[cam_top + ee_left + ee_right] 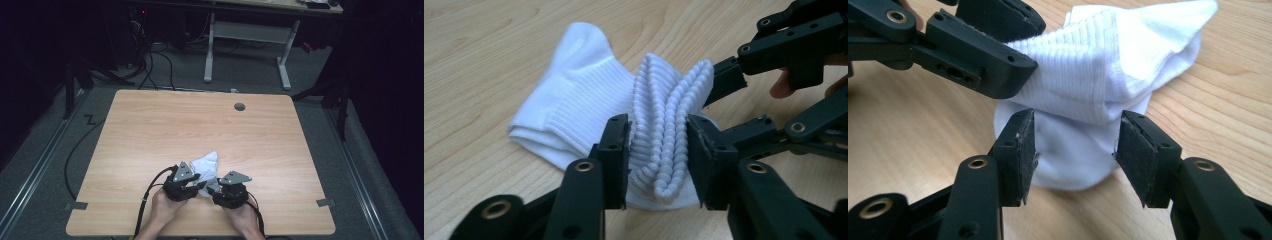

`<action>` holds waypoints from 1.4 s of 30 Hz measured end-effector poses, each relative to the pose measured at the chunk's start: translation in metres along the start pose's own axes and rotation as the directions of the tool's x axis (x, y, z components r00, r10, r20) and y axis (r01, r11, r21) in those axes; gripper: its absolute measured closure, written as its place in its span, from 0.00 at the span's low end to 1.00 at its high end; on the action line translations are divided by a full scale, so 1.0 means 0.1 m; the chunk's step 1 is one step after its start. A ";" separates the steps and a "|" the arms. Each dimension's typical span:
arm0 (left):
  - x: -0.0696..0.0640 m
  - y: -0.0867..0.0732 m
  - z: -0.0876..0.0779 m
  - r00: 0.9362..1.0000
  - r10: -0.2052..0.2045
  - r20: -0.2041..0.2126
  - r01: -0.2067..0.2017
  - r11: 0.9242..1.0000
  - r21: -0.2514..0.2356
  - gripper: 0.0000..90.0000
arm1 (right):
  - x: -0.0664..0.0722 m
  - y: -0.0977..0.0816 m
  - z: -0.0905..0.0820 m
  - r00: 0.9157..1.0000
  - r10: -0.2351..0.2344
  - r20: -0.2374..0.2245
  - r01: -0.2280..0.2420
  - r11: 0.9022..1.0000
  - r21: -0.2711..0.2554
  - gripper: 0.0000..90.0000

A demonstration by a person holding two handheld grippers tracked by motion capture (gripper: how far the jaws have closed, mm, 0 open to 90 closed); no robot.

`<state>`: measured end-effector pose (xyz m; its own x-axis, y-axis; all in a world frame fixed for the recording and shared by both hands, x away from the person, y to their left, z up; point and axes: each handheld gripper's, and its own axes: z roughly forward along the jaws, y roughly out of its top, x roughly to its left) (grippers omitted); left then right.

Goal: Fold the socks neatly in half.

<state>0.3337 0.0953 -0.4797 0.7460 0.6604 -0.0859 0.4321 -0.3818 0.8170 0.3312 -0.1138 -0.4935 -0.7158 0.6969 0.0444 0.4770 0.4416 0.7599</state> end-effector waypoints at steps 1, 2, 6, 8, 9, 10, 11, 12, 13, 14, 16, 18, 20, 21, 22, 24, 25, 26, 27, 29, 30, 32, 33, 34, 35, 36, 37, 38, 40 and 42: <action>0.00 0.00 -0.01 1.000 0.000 0.005 0.000 1.000 -0.003 0.65 | -0.01 0.00 -0.03 1.000 0.000 -0.005 0.000 1.000 -0.002 0.55; -0.01 0.00 -0.02 1.000 -0.001 0.006 0.001 1.000 -0.004 0.63 | -0.01 -0.01 -0.07 1.000 0.000 -0.010 0.000 1.000 -0.005 0.55; -0.03 -0.03 -0.05 1.000 -0.003 0.008 0.003 1.000 -0.002 0.57 | -0.06 -0.03 -0.24 1.000 0.006 -0.024 -0.007 0.999 -0.034 0.56; -0.04 -0.05 -0.06 1.000 -0.007 0.006 0.007 1.000 0.001 0.54 | -0.10 -0.02 -0.31 0.999 0.016 -0.030 -0.018 0.998 -0.054 0.57; -0.04 -0.06 -0.05 1.000 -0.014 0.004 0.014 1.000 0.004 0.53 | -0.12 -0.01 -0.34 0.999 0.025 -0.037 -0.028 0.998 -0.064 0.58; -0.04 -0.07 -0.05 1.000 -0.021 0.003 0.021 1.000 0.006 0.52 | -0.13 0.00 -0.36 0.999 0.033 -0.041 -0.035 0.997 -0.070 0.58; -0.05 -0.08 -0.04 1.000 -0.022 0.000 0.022 1.000 0.014 0.51 | -0.14 0.03 -0.37 0.999 0.034 -0.039 -0.037 0.996 -0.076 0.59; -0.05 -0.10 -0.03 1.000 -0.024 -0.004 0.024 0.999 0.021 0.50 | -0.15 0.06 -0.37 0.999 0.031 -0.038 -0.034 0.996 -0.080 0.60; -0.05 -0.11 -0.02 1.000 -0.023 -0.008 0.023 0.999 0.031 0.50 | -0.16 0.09 -0.36 0.999 0.026 -0.041 -0.030 0.996 -0.083 0.61; -0.05 -0.12 -0.01 1.000 -0.025 -0.011 0.025 0.999 0.037 0.49 | -0.16 0.12 -0.35 0.999 0.027 -0.044 -0.031 0.996 -0.086 0.62; -0.06 -0.13 0.01 1.000 -0.022 -0.019 0.023 0.999 0.049 0.48 | -0.15 0.18 -0.29 0.999 0.014 -0.047 -0.018 0.997 -0.081 0.64; -0.07 -0.14 0.04 0.999 -0.016 -0.038 0.018 0.998 0.065 0.48 | -0.13 0.23 -0.22 0.999 -0.002 -0.050 -0.001 0.998 -0.070 0.66; -0.07 -0.15 0.07 0.998 -0.014 -0.060 0.019 0.997 0.081 0.49 | -0.11 0.25 -0.14 0.999 -0.017 -0.051 0.015 0.999 -0.047 0.71; -0.07 -0.16 0.08 0.997 -0.017 -0.070 0.024 0.996 0.088 0.49 | -0.11 0.25 -0.10 0.998 -0.020 -0.060 0.018 0.999 -0.031 0.76; -0.06 -0.17 0.09 0.997 -0.022 -0.075 0.029 0.995 0.094 0.50 | -0.11 0.24 -0.06 0.997 -0.030 -0.065 0.029 0.999 -0.013 0.80; -0.06 -0.19 0.10 0.996 -0.029 -0.081 0.037 0.994 0.101 0.50 | -0.10 0.23 -0.04 0.996 -0.045 -0.074 0.045 0.999 0.001 0.87; -0.06 -0.19 0.11 0.996 -0.031 -0.085 0.039 0.994 0.103 0.50 | -0.10 0.22 -0.05 0.995 -0.053 -0.081 0.053 0.999 -0.006 0.90; -0.06 -0.19 0.11 0.996 -0.032 -0.089 0.042 0.993 0.107 0.51 | -0.09 0.22 -0.07 0.995 -0.060 -0.082 0.059 0.998 -0.014 0.93; -0.06 -0.19 0.11 0.995 -0.033 -0.093 0.043 0.993 0.109 0.51 | -0.09 0.22 -0.09 0.994 -0.064 -0.087 0.062 0.998 -0.028 0.95; -0.06 -0.19 0.12 0.994 -0.038 -0.099 0.049 0.993 0.109 0.51 | -0.08 0.23 -0.14 0.993 -0.078 -0.094 0.074 0.996 -0.052 0.98; -0.06 -0.19 0.12 0.994 -0.039 -0.101 0.050 0.993 0.110 0.52 | -0.08 0.24 -0.16 0.992 -0.086 -0.094 0.081 0.995 -0.058 0.98; -0.07 -0.19 0.13 0.994 -0.041 -0.102 0.052 0.993 0.108 0.52 | -0.08 0.24 -0.15 0.992 -0.094 -0.089 0.090 0.995 -0.049 0.93; -0.07 -0.19 0.13 0.994 -0.041 -0.102 0.052 0.993 0.107 0.51 | -0.10 0.24 -0.13 0.993 -0.088 -0.083 0.084 0.995 -0.047 0.86; -0.07 -0.19 0.13 0.994 -0.043 -0.102 0.053 0.993 0.105 0.51 | -0.10 0.24 -0.12 0.994 -0.075 -0.076 0.072 0.996 -0.046 0.81; -0.07 -0.19 0.13 0.994 -0.045 -0.102 0.055 0.993 0.103 0.51 | -0.11 0.24 -0.11 0.996 -0.067 -0.065 0.063 0.997 -0.050 0.77; -0.07 -0.19 0.12 0.994 -0.045 -0.104 0.056 0.994 0.099 0.51 | -0.12 0.25 -0.10 0.997 -0.057 -0.053 0.054 0.997 -0.057 0.75; -0.07 -0.18 0.11 0.994 -0.048 -0.101 0.058 0.994 0.092 0.51 | -0.13 0.25 -0.09 0.997 -0.052 -0.051 0.049 0.997 -0.060 0.75; -0.07 -0.18 0.10 0.994 -0.053 -0.100 0.061 0.995 0.084 0.51 | -0.14 0.26 -0.07 0.997 -0.047 -0.053 0.044 0.997 -0.056 0.75; -0.08 -0.17 0.08 0.994 -0.060 -0.095 0.066 0.996 0.065 0.50 | -0.15 0.26 0.00 0.997 -0.045 -0.062 0.044 0.999 -0.024 0.78; -0.08 -0.17 0.06 0.993 -0.065 -0.097 0.070 0.996 0.050 0.50 | -0.16 0.25 0.07 0.996 -0.052 -0.075 0.054 0.998 0.019 0.86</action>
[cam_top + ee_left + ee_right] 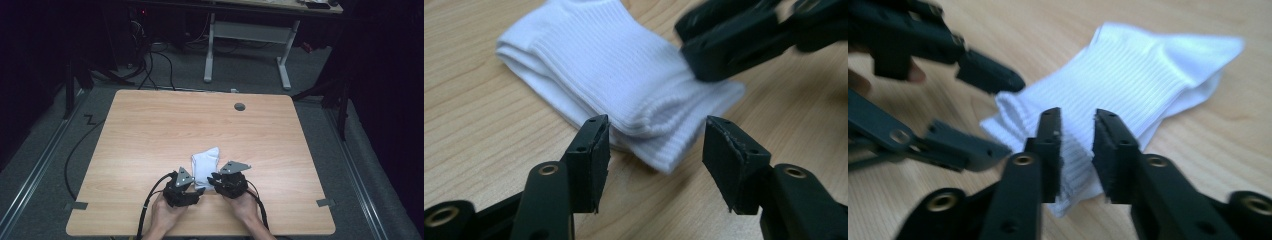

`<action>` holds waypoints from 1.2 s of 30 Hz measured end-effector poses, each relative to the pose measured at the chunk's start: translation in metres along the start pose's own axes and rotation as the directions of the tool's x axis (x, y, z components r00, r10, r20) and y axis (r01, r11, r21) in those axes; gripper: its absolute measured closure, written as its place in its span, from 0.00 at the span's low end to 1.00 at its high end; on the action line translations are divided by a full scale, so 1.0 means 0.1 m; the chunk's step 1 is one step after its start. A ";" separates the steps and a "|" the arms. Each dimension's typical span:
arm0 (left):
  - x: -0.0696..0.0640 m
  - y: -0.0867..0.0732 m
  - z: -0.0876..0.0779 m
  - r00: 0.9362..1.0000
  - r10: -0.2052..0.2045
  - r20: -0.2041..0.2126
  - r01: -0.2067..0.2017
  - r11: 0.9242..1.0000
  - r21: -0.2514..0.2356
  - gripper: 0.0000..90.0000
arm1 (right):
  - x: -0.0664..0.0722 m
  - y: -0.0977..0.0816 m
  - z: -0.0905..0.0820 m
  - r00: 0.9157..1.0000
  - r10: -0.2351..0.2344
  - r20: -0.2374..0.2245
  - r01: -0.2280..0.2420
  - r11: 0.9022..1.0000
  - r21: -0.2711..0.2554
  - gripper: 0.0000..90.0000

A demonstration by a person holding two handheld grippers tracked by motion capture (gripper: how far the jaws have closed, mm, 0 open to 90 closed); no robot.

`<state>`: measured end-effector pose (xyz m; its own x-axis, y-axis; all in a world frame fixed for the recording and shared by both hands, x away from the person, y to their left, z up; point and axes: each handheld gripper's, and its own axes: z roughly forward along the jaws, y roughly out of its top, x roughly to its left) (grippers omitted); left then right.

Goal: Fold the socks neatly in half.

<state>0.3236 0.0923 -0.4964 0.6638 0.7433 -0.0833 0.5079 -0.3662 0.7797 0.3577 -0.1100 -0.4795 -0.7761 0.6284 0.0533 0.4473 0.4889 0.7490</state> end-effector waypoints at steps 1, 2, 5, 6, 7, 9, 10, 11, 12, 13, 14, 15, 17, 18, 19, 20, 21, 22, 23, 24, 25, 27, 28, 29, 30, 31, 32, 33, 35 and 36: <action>0.00 0.00 0.00 1.000 -0.005 -0.002 0.005 1.000 -0.002 0.50 | -0.01 -0.01 0.03 1.000 -0.001 -0.011 0.001 1.000 0.013 0.91; 0.01 0.01 0.01 1.000 -0.008 -0.006 0.008 1.000 0.003 0.50 | -0.01 -0.01 0.04 1.000 -0.007 -0.015 0.008 1.000 0.018 0.94; 0.01 0.01 0.05 1.000 -0.007 -0.017 0.007 1.000 0.015 0.50 | 0.00 -0.01 0.05 1.000 -0.014 -0.017 0.015 1.000 0.014 0.99; 0.00 0.01 0.05 1.000 -0.001 -0.021 0.001 1.000 0.015 0.50 | 0.00 -0.01 0.05 1.000 -0.014 -0.016 0.014 1.000 0.013 0.98; 0.00 0.01 0.05 1.000 0.000 -0.024 0.001 1.000 0.013 0.50 | 0.01 -0.01 0.04 1.000 -0.013 -0.019 0.013 1.000 0.004 0.95; -0.01 0.01 0.06 1.000 -0.002 -0.026 0.003 1.000 0.014 0.50 | 0.03 0.00 0.00 1.000 -0.012 -0.020 0.012 1.000 -0.020 0.80; -0.01 0.01 0.06 1.000 -0.002 -0.028 0.003 1.000 0.015 0.50 | 0.03 0.01 -0.01 1.000 -0.009 -0.020 0.009 1.000 -0.029 0.77; -0.01 0.01 0.06 1.000 -0.004 -0.028 0.005 1.000 0.016 0.50 | 0.04 0.01 -0.02 1.000 -0.011 -0.021 0.010 0.999 -0.030 0.75; -0.01 0.01 0.06 1.000 -0.003 -0.028 0.004 1.000 0.017 0.50 | 0.04 0.01 -0.01 1.000 -0.012 -0.023 0.012 1.000 -0.023 0.74; -0.01 0.01 0.07 0.999 -0.001 -0.032 0.002 1.000 0.019 0.50 | 0.03 0.01 0.00 1.000 -0.015 -0.023 0.015 1.000 -0.007 0.73; -0.02 0.01 0.07 0.999 -0.001 -0.034 0.002 1.000 0.020 0.50 | 0.03 0.00 0.03 1.000 -0.015 -0.022 0.015 1.000 0.010 0.73; -0.02 0.01 0.07 0.999 -0.001 -0.036 0.001 1.000 0.022 0.50 | 0.02 -0.01 0.06 1.000 -0.014 -0.025 0.014 1.000 0.025 0.76; -0.02 0.01 0.08 0.999 -0.003 -0.038 0.004 1.000 0.024 0.51 | 0.01 -0.02 0.10 0.999 -0.019 -0.033 0.020 0.999 0.032 0.86; -0.02 0.01 0.09 0.999 -0.004 -0.039 0.005 1.000 0.025 0.51 | 0.01 -0.02 0.10 0.999 -0.030 -0.027 0.031 0.999 0.035 0.89; -0.01 0.01 0.09 0.999 -0.003 -0.040 0.004 1.000 0.025 0.51 | 0.02 -0.01 0.10 0.999 -0.039 -0.021 0.040 0.999 0.037 0.91; -0.01 0.01 0.09 0.999 -0.006 -0.039 0.007 1.000 0.027 0.51 | 0.02 -0.01 0.11 0.999 -0.045 -0.021 0.046 0.998 0.037 0.93; -0.01 0.01 0.09 0.999 -0.008 -0.039 0.010 1.000 0.026 0.51 | 0.02 -0.01 0.10 0.999 -0.043 -0.023 0.044 0.998 0.037 0.94; -0.01 0.01 0.09 0.999 -0.007 -0.041 0.008 1.000 0.026 0.51 | 0.01 -0.01 0.10 0.999 -0.042 -0.025 0.043 0.999 0.030 0.94; -0.01 0.01 0.09 0.999 -0.007 -0.043 0.008 1.000 0.025 0.51 | 0.01 -0.01 0.08 0.999 -0.042 -0.019 0.043 0.999 0.023 0.95; -0.01 0.01 0.09 0.999 -0.009 -0.043 0.010 1.000 0.025 0.51 | 0.02 0.00 0.05 0.999 -0.046 -0.014 0.046 0.999 0.015 0.95; -0.01 0.01 0.10 0.999 -0.014 -0.044 0.015 1.000 0.022 0.51 | 0.02 0.01 0.03 0.999 -0.044 -0.012 0.044 0.999 0.006 0.95; -0.02 0.02 0.10 0.999 -0.014 -0.046 0.015 1.000 0.022 0.51 | 0.05 0.03 -0.03 0.998 -0.057 -0.014 0.057 0.998 -0.004 0.95; -0.02 0.02 0.11 0.999 -0.013 -0.045 0.014 1.000 0.027 0.51 | 0.06 0.05 -0.06 0.998 -0.066 -0.015 0.065 0.998 -0.011 0.95; -0.03 0.02 0.12 0.999 -0.015 -0.045 0.016 0.999 0.027 0.51 | 0.08 0.07 -0.08 0.997 -0.073 -0.017 0.073 0.997 -0.017 0.95; -0.03 0.02 0.12 0.999 -0.018 -0.046 0.019 1.000 0.024 0.51 | 0.10 0.10 -0.11 0.997 -0.078 -0.021 0.077 0.997 -0.021 0.95; -0.03 0.02 0.12 0.999 -0.016 -0.046 0.018 1.000 0.024 0.51 | 0.12 0.11 -0.13 0.996 -0.088 -0.023 0.088 0.996 -0.021 0.95; -0.04 0.02 0.12 0.999 -0.016 -0.045 0.017 1.000 0.024 0.51 | 0.13 0.11 -0.14 0.995 -0.094 -0.025 0.094 0.995 -0.023 0.95; -0.04 0.02 0.13 0.999 -0.018 -0.045 0.019 1.000 0.023 0.51 | 0.15 0.11 -0.13 0.995 -0.097 -0.025 0.097 0.995 -0.014 0.95; -0.03 0.02 0.12 0.999 -0.024 -0.043 0.025 1.000 0.018 0.51 | 0.16 0.07 -0.11 0.995 -0.098 -0.023 0.098 0.995 0.012 0.94; -0.03 0.01 0.12 0.999 -0.026 -0.041 0.027 1.000 0.016 0.51 | 0.15 0.05 -0.09 0.995 -0.094 -0.022 0.095 0.995 0.018 0.94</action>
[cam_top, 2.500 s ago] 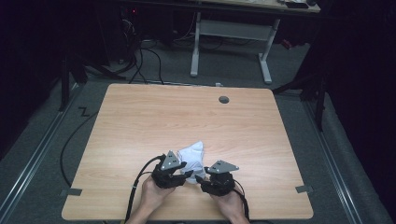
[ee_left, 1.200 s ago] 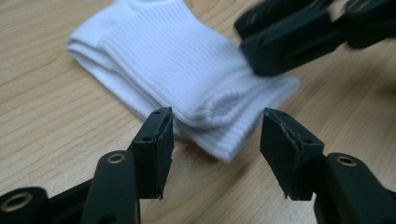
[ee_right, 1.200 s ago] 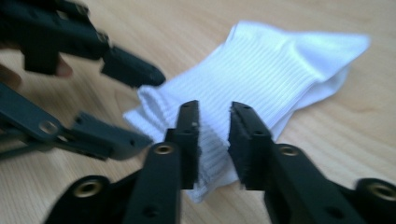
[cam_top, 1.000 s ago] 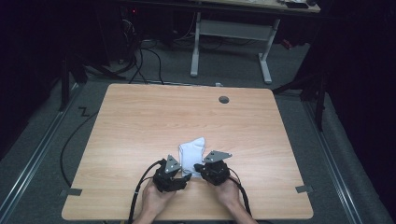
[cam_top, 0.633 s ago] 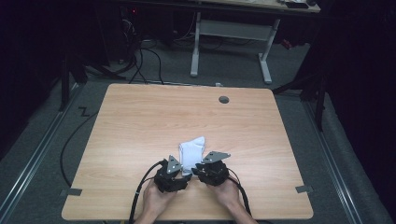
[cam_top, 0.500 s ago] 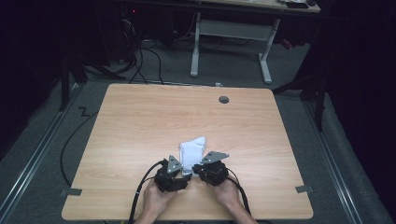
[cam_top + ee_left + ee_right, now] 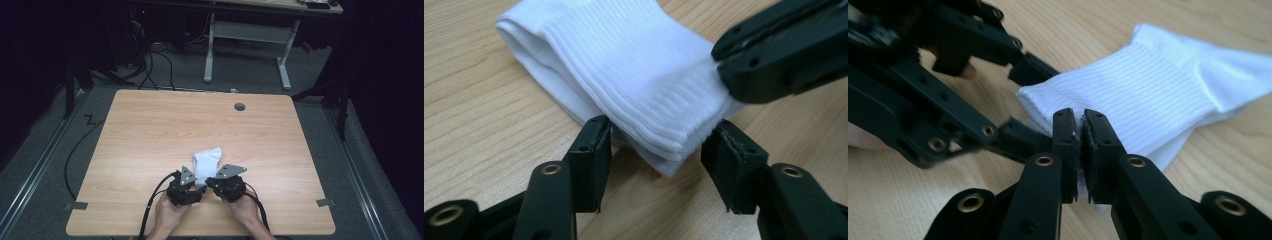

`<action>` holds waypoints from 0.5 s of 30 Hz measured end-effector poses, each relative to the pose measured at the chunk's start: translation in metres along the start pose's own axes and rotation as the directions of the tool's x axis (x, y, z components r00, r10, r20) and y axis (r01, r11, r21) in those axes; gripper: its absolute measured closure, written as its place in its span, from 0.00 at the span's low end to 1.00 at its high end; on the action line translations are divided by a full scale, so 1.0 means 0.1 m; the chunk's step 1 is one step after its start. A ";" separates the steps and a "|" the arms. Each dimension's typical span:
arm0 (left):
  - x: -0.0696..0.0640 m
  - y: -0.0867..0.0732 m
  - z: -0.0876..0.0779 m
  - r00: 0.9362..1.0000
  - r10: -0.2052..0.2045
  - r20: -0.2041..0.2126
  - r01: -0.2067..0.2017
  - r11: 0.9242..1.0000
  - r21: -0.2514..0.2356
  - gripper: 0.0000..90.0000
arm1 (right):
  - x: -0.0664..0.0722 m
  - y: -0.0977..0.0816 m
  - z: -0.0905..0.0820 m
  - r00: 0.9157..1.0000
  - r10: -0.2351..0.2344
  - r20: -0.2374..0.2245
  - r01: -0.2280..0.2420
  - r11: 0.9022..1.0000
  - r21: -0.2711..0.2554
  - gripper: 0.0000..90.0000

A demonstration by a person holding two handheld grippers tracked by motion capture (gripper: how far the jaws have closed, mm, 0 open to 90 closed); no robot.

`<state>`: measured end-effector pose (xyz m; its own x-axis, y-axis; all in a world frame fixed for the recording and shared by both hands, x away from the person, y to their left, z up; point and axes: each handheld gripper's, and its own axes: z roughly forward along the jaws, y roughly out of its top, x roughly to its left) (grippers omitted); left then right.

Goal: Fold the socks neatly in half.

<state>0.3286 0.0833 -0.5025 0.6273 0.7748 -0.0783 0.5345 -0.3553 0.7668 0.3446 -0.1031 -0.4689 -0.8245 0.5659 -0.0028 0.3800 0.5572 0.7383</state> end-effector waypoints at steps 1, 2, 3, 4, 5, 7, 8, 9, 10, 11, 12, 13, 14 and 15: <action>0.00 0.00 -0.01 1.000 0.001 0.004 -0.001 1.000 -0.001 0.50 | -0.01 -0.02 0.02 1.000 0.007 0.001 -0.007 1.000 0.006 0.94; 0.00 -0.01 -0.03 1.000 0.001 0.009 -0.001 1.000 -0.007 0.50 | -0.02 -0.04 0.04 1.000 0.014 -0.002 -0.014 1.000 0.011 0.94; 0.00 -0.02 -0.05 1.000 0.005 0.011 -0.005 1.000 -0.013 0.49 | -0.03 -0.06 0.05 1.000 0.024 -0.007 -0.024 1.000 0.011 0.94; 0.01 -0.03 -0.08 1.000 0.004 0.017 -0.004 1.000 -0.021 0.48 | -0.03 -0.07 0.06 1.000 0.029 -0.008 -0.029 0.999 0.015 0.93; 0.01 -0.04 -0.11 1.000 0.002 0.023 -0.002 1.000 -0.028 0.48 | -0.02 -0.08 0.07 1.000 0.029 -0.009 -0.029 0.999 0.015 0.93; 0.03 -0.04 -0.19 0.999 -0.008 0.031 0.009 0.999 -0.053 0.47 | -0.01 -0.08 0.09 1.000 0.017 -0.006 -0.016 1.000 0.018 0.92; 0.05 -0.04 -0.23 0.999 -0.020 0.037 0.022 0.997 -0.068 0.47 | -0.01 -0.09 0.09 1.000 0.013 -0.007 -0.013 1.000 0.018 0.91; 0.07 -0.02 -0.26 0.999 -0.026 0.040 0.029 0.996 -0.079 0.48 | -0.01 -0.09 0.09 1.000 0.020 -0.007 -0.020 1.000 0.022 0.91; 0.09 0.00 -0.28 0.998 -0.036 0.042 0.040 0.995 -0.089 0.48 | -0.01 -0.10 0.10 1.000 0.021 -0.009 -0.020 1.000 0.019 0.89; 0.10 0.03 -0.30 0.998 -0.041 0.039 0.045 0.994 -0.097 0.48 | -0.01 -0.11 0.09 1.000 0.022 -0.012 -0.022 1.000 0.015 0.88; 0.12 0.06 -0.31 0.998 -0.046 0.036 0.049 0.994 -0.101 0.48 | -0.01 -0.11 0.09 1.000 0.028 -0.014 -0.028 1.000 0.014 0.86; 0.13 0.09 -0.30 0.998 -0.050 0.032 0.053 0.993 -0.103 0.49 | 0.00 -0.11 0.08 1.000 0.027 -0.016 -0.026 1.000 0.013 0.84; 0.14 0.13 -0.29 0.998 -0.049 0.027 0.051 0.993 -0.103 0.49 | 0.00 -0.11 0.06 0.999 0.029 -0.020 -0.029 0.999 0.013 0.82; 0.15 0.16 -0.27 0.999 -0.044 0.017 0.046 0.994 -0.099 0.49 | 0.00 -0.12 0.05 0.999 0.023 -0.026 -0.023 1.000 0.001 0.80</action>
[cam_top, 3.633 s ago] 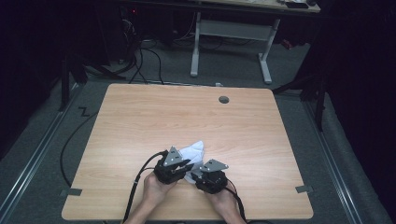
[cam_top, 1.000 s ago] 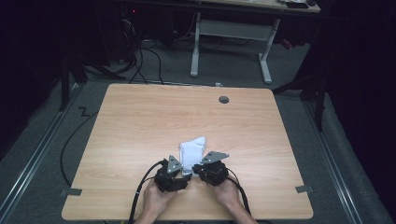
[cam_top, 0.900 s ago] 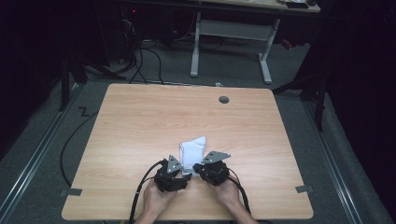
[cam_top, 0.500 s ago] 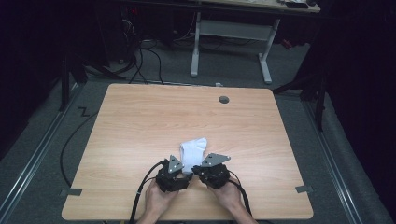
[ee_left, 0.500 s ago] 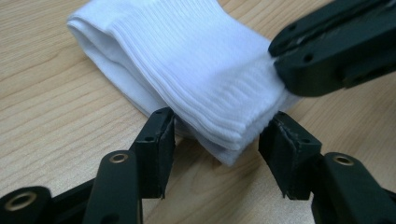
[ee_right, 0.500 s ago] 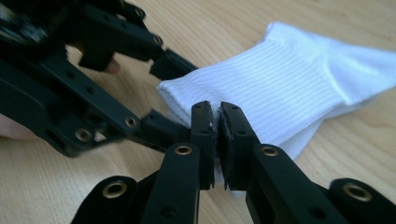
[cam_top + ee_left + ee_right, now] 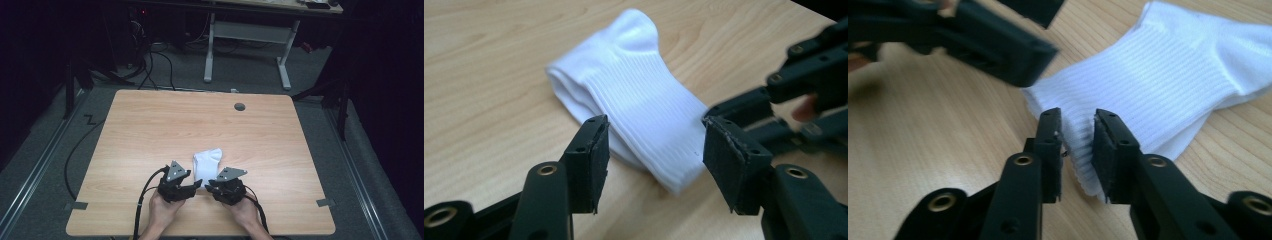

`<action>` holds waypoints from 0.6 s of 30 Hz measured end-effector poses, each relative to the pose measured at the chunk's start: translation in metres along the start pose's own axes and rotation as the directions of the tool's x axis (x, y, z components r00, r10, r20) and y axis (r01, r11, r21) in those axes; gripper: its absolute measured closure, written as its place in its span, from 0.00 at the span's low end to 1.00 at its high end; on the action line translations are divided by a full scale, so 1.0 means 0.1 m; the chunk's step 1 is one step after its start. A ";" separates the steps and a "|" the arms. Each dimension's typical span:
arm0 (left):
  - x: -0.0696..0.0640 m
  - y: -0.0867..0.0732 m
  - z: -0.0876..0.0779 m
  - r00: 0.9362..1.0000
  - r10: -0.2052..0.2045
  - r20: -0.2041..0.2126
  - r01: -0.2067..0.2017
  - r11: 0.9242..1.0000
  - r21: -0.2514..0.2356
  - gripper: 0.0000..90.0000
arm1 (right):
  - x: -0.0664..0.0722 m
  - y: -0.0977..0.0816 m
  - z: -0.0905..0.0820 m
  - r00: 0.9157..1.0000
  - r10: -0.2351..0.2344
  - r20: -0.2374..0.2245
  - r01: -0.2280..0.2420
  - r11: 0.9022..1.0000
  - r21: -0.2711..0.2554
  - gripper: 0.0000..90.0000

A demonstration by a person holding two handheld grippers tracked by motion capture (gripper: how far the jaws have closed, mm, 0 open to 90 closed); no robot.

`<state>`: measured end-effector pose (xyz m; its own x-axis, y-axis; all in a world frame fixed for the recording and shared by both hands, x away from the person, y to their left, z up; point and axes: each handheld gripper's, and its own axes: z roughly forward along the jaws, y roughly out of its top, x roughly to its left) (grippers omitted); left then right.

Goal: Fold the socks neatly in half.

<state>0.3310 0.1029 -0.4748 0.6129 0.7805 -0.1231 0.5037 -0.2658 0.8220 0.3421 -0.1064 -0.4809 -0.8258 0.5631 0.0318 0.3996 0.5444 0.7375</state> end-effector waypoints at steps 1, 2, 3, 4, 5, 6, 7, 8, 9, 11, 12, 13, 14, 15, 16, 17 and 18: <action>0.01 0.02 0.03 1.000 0.001 -0.011 -0.001 1.000 0.006 0.50 | 0.00 0.00 -0.02 1.000 0.006 -0.003 -0.006 1.000 -0.008 0.78; 0.02 0.03 0.07 1.000 -0.004 -0.009 0.004 1.000 0.014 0.50 | 0.00 0.01 -0.05 1.000 0.013 -0.003 -0.014 1.000 -0.020 0.78; 0.03 0.03 0.10 1.000 -0.008 -0.002 0.008 1.000 0.022 0.50 | -0.01 0.02 -0.09 1.000 0.024 -0.005 -0.024 0.999 -0.036 0.77; 0.02 0.03 0.12 1.000 -0.007 0.002 0.007 1.000 0.030 0.50 | -0.02 0.04 -0.12 0.999 0.032 -0.001 -0.032 0.998 -0.049 0.77; 0.01 0.03 0.14 1.000 -0.001 0.003 0.001 0.999 0.038 0.50 | -0.04 0.05 -0.15 0.999 0.038 0.004 -0.038 0.997 -0.061 0.77; -0.01 0.02 0.16 1.000 0.005 0.015 -0.006 0.999 0.044 0.50 | -0.06 0.07 -0.17 0.999 0.043 0.013 -0.042 0.997 -0.067 0.76; -0.03 0.01 0.17 1.000 0.014 0.015 -0.015 0.999 0.049 0.50 | -0.08 0.08 -0.17 0.998 0.054 0.019 -0.053 0.996 -0.068 0.76; -0.04 0.00 0.18 1.000 0.022 0.016 -0.023 0.998 0.055 0.50 | -0.10 0.08 -0.16 0.998 0.063 0.024 -0.061 0.996 -0.065 0.76; -0.05 -0.01 0.19 0.999 0.027 0.017 -0.028 0.998 0.059 0.51 | -0.12 0.08 -0.14 0.997 0.071 0.030 -0.069 0.996 -0.058 0.76; -0.07 -0.03 0.21 0.999 0.045 0.014 -0.046 0.996 0.075 0.51 | -0.15 0.06 -0.07 0.996 0.085 0.031 -0.083 0.996 -0.040 0.75; -0.07 -0.03 0.21 0.999 0.051 0.014 -0.052 0.995 0.082 0.50 | -0.15 0.05 -0.03 0.996 0.085 0.033 -0.084 0.996 -0.027 0.74; -0.07 -0.04 0.21 0.998 0.060 0.011 -0.060 0.994 0.090 0.50 | -0.16 0.03 0.01 0.996 0.083 0.035 -0.083 0.996 -0.011 0.73; -0.08 -0.05 0.22 0.998 0.070 0.008 -0.070 0.993 0.100 0.50 | -0.16 0.01 0.04 0.996 0.084 0.040 -0.084 0.996 0.001 0.73; -0.09 -0.06 0.22 0.997 0.081 0.008 -0.081 0.991 0.108 0.50 | -0.16 -0.02 0.05 0.995 0.090 0.035 -0.090 0.996 0.000 0.73; -0.09 -0.08 0.21 0.996 0.086 0.009 -0.087 0.990 0.109 0.50 | -0.16 -0.04 0.05 0.995 0.100 0.030 -0.100 0.995 -0.006 0.72; -0.10 -0.08 0.21 0.996 0.086 0.012 -0.087 0.990 0.110 0.50 | -0.17 -0.05 0.05 0.995 0.099 0.026 -0.099 0.995 -0.011 0.72; -0.10 -0.08 0.19 0.996 0.083 0.014 -0.084 0.991 0.102 0.50 | -0.16 -0.06 0.04 0.995 0.095 0.028 -0.095 0.995 -0.009 0.72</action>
<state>0.3330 0.0862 -0.4906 0.6614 0.7474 -0.0621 0.5095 -0.3870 0.7686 0.3547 -0.1160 -0.4886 -0.7726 0.6294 0.0830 0.4727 0.4830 0.7371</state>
